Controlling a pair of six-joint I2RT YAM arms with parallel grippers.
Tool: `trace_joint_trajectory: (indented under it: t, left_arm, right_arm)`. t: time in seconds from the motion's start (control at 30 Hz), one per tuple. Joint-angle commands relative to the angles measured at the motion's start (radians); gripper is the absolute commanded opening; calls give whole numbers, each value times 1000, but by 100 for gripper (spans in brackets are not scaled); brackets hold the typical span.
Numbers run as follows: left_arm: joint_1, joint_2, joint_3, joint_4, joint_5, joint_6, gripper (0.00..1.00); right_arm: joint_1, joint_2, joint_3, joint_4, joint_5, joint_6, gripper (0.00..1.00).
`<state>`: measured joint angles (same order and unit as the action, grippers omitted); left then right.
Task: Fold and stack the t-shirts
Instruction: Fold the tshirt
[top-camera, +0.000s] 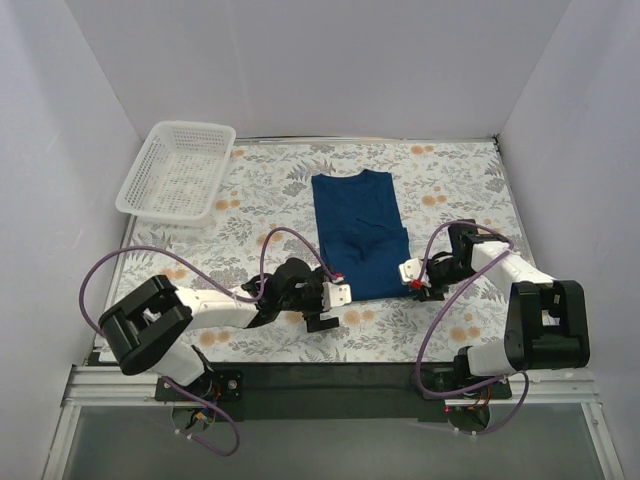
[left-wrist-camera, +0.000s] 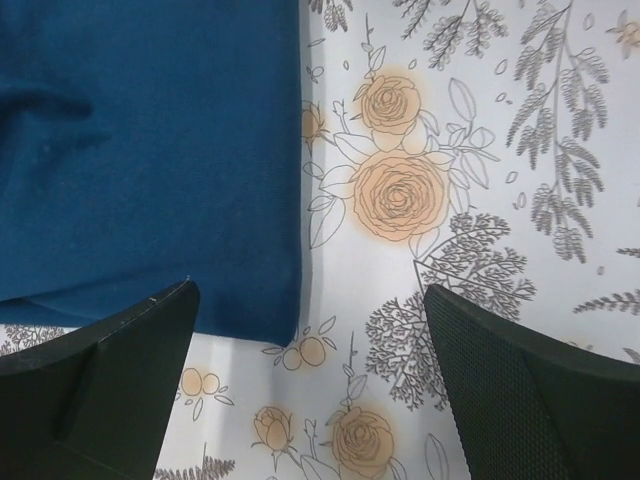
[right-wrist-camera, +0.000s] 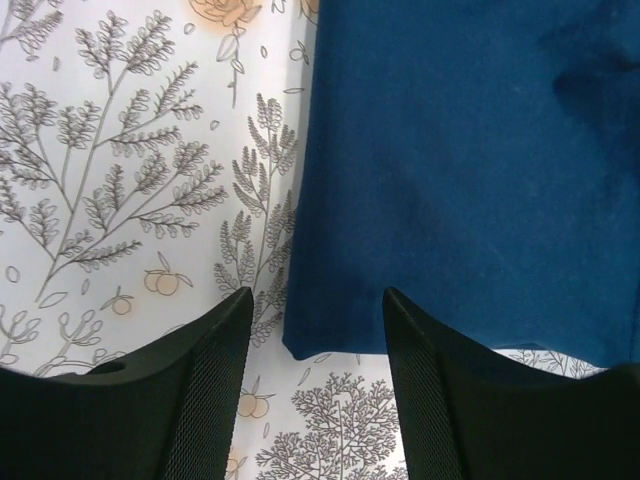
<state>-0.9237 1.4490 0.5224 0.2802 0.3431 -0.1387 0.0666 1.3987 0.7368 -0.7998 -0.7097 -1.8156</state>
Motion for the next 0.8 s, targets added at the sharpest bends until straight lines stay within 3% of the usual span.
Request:
trace_joint_trajectory:
  t: [0.0, 0.23, 0.4, 0.57, 0.77]
  left_arm:
    - [-4, 57, 60, 45, -27, 59, 86]
    - [-6, 151, 117, -30, -64, 71, 75]
    - [-6, 171, 116, -36, -95, 56, 50]
    - [-9, 188, 91, -24, -116, 30, 41]
    - [-10, 212, 94, -15, -141, 11, 31]
  right_arm:
    - [13, 14, 3, 79, 29, 51, 51]
    - [21, 69, 0, 105, 73, 73, 47]
    - [42, 86, -22, 117, 102, 73, 50]
    - [61, 86, -48, 143, 115, 87, 61]
    - [84, 82, -79, 198, 157, 128, 56]
